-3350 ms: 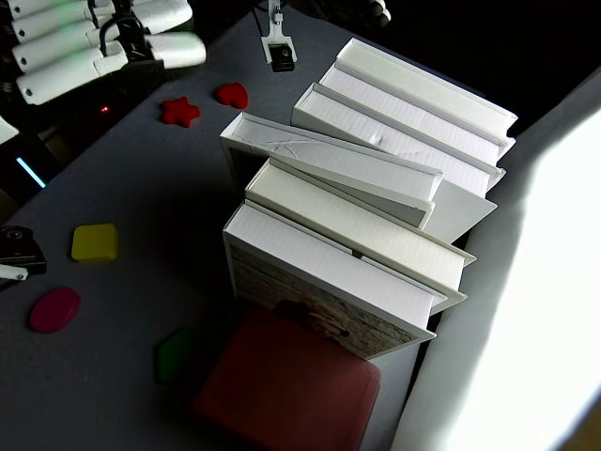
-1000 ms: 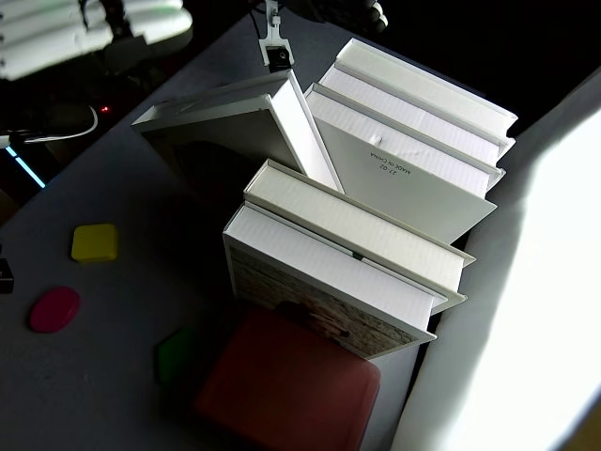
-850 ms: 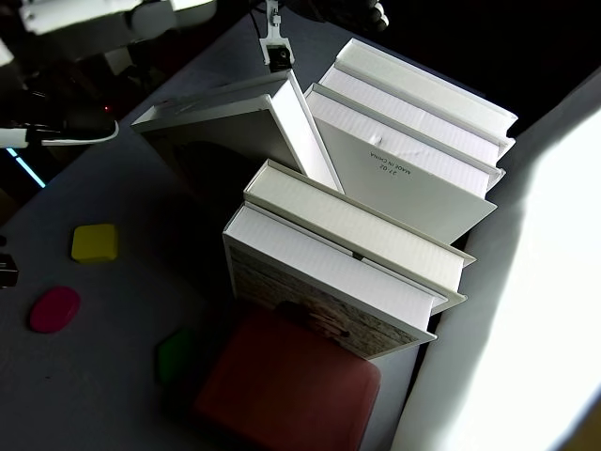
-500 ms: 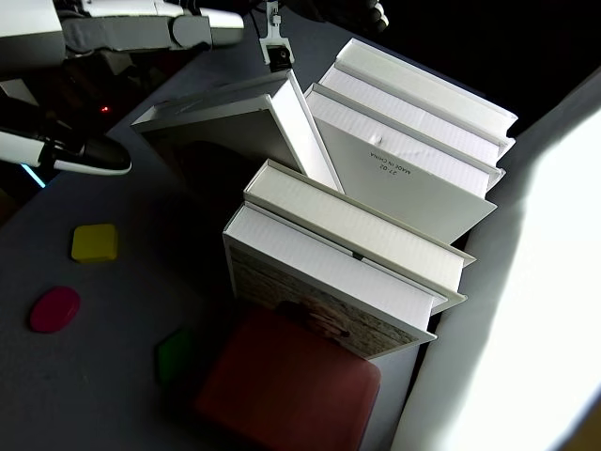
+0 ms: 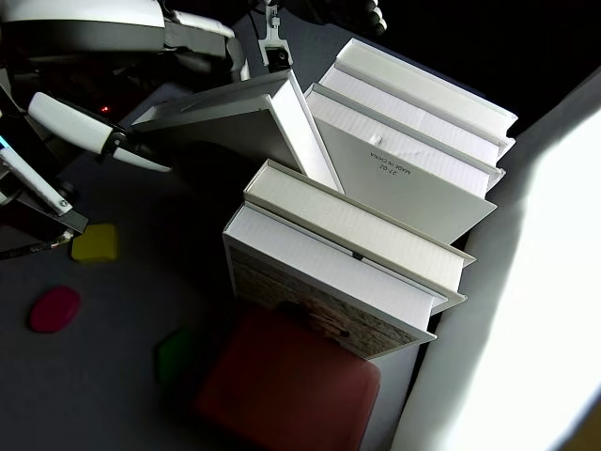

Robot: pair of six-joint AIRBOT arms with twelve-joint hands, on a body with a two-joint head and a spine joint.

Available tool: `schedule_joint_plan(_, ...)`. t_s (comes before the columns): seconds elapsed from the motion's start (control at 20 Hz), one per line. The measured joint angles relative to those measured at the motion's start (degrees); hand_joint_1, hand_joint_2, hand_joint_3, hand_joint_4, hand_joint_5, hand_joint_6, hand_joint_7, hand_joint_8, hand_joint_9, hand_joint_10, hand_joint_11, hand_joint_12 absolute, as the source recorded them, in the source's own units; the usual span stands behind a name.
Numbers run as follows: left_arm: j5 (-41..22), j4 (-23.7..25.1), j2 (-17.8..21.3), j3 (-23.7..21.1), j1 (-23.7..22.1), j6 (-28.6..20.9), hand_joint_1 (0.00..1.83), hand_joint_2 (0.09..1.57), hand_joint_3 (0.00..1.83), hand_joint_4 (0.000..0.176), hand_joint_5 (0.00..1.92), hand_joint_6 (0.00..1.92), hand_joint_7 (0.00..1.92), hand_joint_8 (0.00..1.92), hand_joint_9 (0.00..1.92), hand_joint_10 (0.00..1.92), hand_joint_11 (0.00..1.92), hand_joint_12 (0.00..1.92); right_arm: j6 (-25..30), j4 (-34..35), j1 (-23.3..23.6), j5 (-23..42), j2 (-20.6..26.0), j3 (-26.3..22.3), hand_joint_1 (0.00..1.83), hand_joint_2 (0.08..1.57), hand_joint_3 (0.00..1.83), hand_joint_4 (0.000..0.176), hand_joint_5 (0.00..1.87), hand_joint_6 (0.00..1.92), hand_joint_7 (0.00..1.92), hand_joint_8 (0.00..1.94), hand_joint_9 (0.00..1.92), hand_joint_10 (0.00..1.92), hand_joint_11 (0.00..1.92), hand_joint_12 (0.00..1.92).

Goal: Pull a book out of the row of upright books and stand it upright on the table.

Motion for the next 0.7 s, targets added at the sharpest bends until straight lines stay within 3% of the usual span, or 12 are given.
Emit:
schedule_joint_plan(0.05,-0.07,0.35,0.00,0.00,0.00,0.00,0.22,1.36,0.00,0.088,0.11,0.00,0.00,0.00,0.00,0.00,0.00,0.00,0.04,0.42,0.02,0.85,0.57,-0.81,1.21,1.18,0.03,0.000,0.97,0.90,0.72,1.58,0.49,1.90,0.57,1.91)
schedule_joint_plan(0.1,-0.04,0.50,0.00,0.00,0.00,0.00,0.22,1.36,0.00,0.091,0.11,0.00,0.00,0.00,0.00,0.00,0.00,0.00,-0.33,0.46,0.09,2.03,1.44,-1.53,1.18,1.22,0.04,0.000,0.83,1.11,0.73,1.61,0.59,1.89,0.67,1.92)
schedule_joint_plan(0.15,0.00,0.17,0.00,0.00,0.00,0.00,0.23,1.36,0.00,0.081,0.11,0.00,0.00,0.00,0.00,0.00,0.00,0.00,-0.33,2.49,0.15,3.04,2.54,-1.97,1.18,1.25,0.05,0.000,0.74,1.21,0.70,1.71,0.65,1.91,0.61,1.92)
schedule_joint_plan(0.2,-0.02,-0.20,0.00,0.11,0.00,0.00,0.21,1.37,0.00,0.081,0.10,0.00,0.00,0.00,0.00,0.00,0.00,0.00,-0.83,3.43,0.76,4.39,3.45,-2.38,1.16,1.27,0.06,0.000,0.67,1.31,0.70,1.73,0.62,1.92,0.47,1.92)
schedule_joint_plan(0.25,0.00,-0.31,0.00,0.33,0.00,-0.07,0.19,1.36,0.00,0.083,0.09,0.00,0.00,0.00,0.00,0.00,0.00,0.00,-1.18,4.09,1.46,5.75,4.48,-2.91,1.08,1.33,0.05,0.000,0.59,1.49,0.59,1.76,0.42,1.85,0.22,1.92)
schedule_joint_plan(0.3,-0.04,-0.26,0.00,0.35,0.00,-0.09,0.21,1.37,0.00,0.063,0.11,0.01,0.02,0.01,0.00,0.00,0.00,0.00,-1.25,4.74,2.05,7.10,5.68,-3.72,1.08,1.33,0.02,0.000,0.60,1.50,0.61,1.70,0.41,1.74,0.11,1.92)
schedule_joint_plan(0.35,-0.04,-0.07,0.00,0.33,0.00,-0.09,0.22,1.37,0.00,0.058,0.12,0.01,0.02,0.01,0.00,0.00,0.00,0.00,-1.20,5.42,2.23,8.20,6.38,-4.13,1.08,1.33,0.02,0.000,0.60,1.51,0.61,1.69,0.41,1.71,0.09,1.92)
schedule_joint_plan(0.4,-0.02,0.02,0.00,0.33,0.00,-0.09,0.21,1.36,0.00,0.076,0.10,0.00,0.01,0.00,0.00,0.00,0.00,0.00,-1.14,6.32,2.64,9.60,6.95,-4.52,1.08,1.33,0.02,0.000,0.60,1.51,0.61,1.69,0.41,1.71,0.08,1.92)
schedule_joint_plan(0.5,-0.07,0.02,0.00,0.35,0.00,-0.09,0.19,1.36,0.00,0.086,0.12,0.01,0.04,0.01,0.00,0.00,0.02,0.01,-0.92,7.96,3.61,13.33,7.74,-5.38,1.08,1.33,0.01,0.000,0.60,1.50,0.61,1.69,0.41,1.70,0.08,1.92)
schedule_joint_plan(0.55,-0.07,0.02,-0.02,0.33,0.00,-0.09,0.19,1.37,0.00,0.095,0.14,0.00,0.06,0.01,0.00,0.00,0.00,0.18,-0.96,8.39,3.93,14.62,8.11,-5.49,1.08,1.33,0.01,0.000,0.60,1.50,0.61,1.69,0.41,1.70,0.08,1.92)
schedule_joint_plan(0.7,-0.09,-0.48,0.00,0.35,0.00,-0.09,0.17,1.38,0.00,0.092,0.14,0.00,0.06,0.01,0.02,0.00,0.00,0.49,-0.79,10.36,5.14,18.49,10.29,-6.38,1.08,1.33,0.01,0.000,0.60,1.50,0.61,1.69,0.41,1.70,0.08,1.92)
